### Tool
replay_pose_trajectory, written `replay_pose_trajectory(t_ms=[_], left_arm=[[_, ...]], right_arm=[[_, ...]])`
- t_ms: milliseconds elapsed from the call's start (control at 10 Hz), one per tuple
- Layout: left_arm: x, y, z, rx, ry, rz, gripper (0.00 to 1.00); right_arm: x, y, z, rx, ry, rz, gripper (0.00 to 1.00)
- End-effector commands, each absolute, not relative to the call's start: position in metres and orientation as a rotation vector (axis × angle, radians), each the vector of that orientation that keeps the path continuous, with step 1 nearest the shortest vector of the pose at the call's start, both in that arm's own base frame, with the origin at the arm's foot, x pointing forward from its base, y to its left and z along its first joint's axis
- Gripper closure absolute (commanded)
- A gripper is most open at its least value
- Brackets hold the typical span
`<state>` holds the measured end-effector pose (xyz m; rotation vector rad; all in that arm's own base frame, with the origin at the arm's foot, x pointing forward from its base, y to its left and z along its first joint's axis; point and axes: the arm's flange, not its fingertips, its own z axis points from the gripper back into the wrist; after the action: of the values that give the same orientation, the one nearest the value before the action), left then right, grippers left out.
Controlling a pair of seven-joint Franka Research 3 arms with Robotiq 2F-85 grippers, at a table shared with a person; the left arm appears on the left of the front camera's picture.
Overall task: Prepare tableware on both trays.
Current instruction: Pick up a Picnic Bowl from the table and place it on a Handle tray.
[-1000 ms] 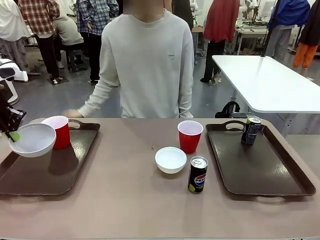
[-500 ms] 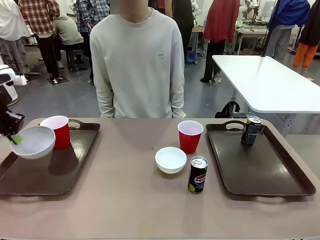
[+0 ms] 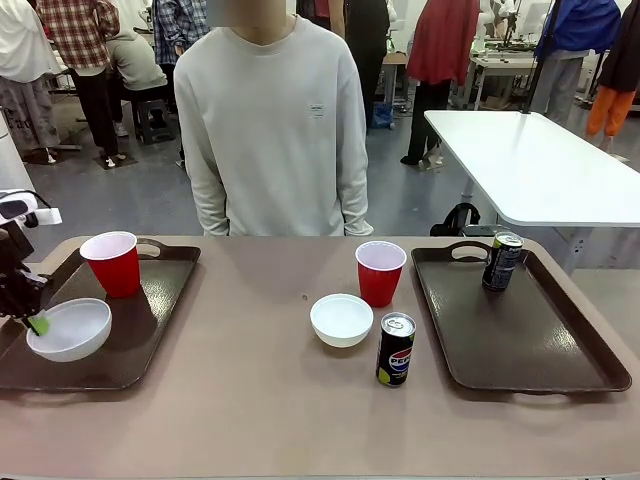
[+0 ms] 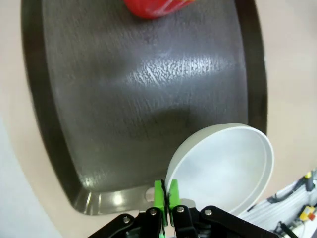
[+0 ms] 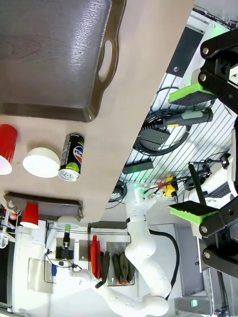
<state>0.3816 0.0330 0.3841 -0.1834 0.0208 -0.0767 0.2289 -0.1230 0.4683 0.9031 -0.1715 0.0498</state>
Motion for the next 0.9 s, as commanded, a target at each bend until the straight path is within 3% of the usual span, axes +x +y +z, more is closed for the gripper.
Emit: replay_pose_trajectory(t_ms=[0, 300, 400, 500, 600, 800], left_arm=[[0.402, 0.027, 0.382, -0.147, 0.006, -0.058, 0.96], [0.421, 0.021, 0.367, -0.077, 0.005, -0.035, 0.96], [0.420, 0.022, 0.369, -0.064, -0.007, -0.034, 0.48], [0.419, 0.023, 0.372, -0.059, -0.015, -0.032, 0.43], [0.419, 0.022, 0.371, -0.055, -0.018, -0.032, 0.00], [0.409, 0.019, 0.378, -0.052, -0.026, -0.049, 0.00]], right_arm=[[0.230, -0.123, 0.469, 0.929, -0.180, 0.053, 0.00], [0.230, -0.123, 0.469, 0.929, -0.180, 0.053, 0.00], [0.230, -0.123, 0.469, 0.929, -0.180, 0.053, 0.00], [0.230, -0.123, 0.469, 0.929, -0.180, 0.053, 0.00], [0.230, -0.123, 0.469, 0.929, -0.180, 0.053, 0.00], [0.230, -0.123, 0.469, 0.929, -0.180, 0.053, 0.00]])
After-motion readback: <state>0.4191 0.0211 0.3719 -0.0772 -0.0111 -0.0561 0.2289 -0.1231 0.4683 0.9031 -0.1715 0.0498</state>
